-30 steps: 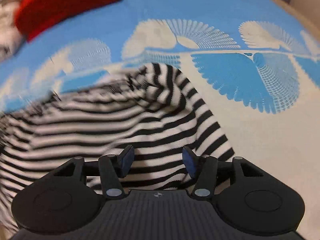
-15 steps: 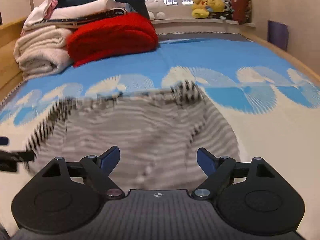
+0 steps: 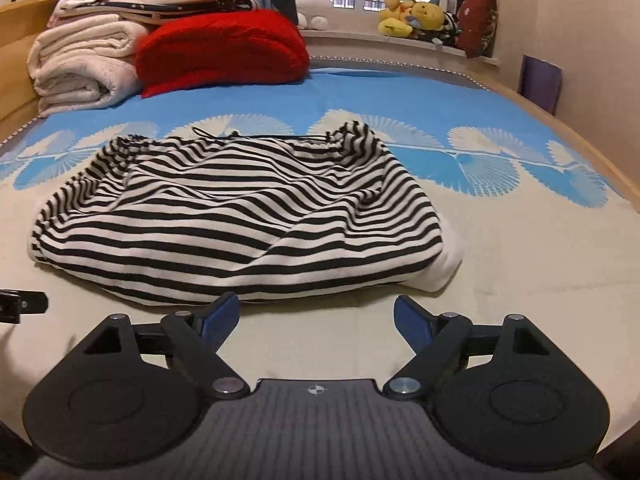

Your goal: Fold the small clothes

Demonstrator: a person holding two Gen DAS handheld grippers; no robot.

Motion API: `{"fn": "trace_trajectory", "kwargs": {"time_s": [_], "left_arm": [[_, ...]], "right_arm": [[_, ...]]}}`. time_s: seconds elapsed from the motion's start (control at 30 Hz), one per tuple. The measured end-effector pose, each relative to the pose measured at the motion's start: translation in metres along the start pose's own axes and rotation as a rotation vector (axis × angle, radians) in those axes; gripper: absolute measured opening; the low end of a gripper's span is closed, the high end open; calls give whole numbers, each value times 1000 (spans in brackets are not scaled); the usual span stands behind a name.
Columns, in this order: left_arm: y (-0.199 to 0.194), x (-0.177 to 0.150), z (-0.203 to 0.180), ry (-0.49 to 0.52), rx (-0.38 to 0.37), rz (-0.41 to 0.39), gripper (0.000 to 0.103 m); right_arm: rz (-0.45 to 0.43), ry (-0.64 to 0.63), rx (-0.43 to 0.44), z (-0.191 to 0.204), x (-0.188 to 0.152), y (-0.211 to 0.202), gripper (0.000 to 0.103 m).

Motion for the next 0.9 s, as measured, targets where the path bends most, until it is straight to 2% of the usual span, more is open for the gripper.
{"fn": "trace_trajectory", "kwargs": {"time_s": [0.23, 0.57, 0.9], "left_arm": [[8, 5, -4, 13, -5, 3, 103], [13, 8, -9, 10, -19, 12, 103], [14, 8, -5, -3, -21, 14, 103]], "right_arm": [[37, -14, -10, 0, -2, 13, 85], [46, -32, -3, 3, -2, 18, 85], [63, -2, -21, -4, -2, 23, 85]]}}
Point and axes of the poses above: each gripper's, at about its wrist camera, not at the fingertips, and y roughly the way its jaws point, z to its left, x to its top, the point moved 3 cm from there along y, roughly the way its jaws point, and after that the axes turned 5 degrees about -z, right-handed, at the moved point
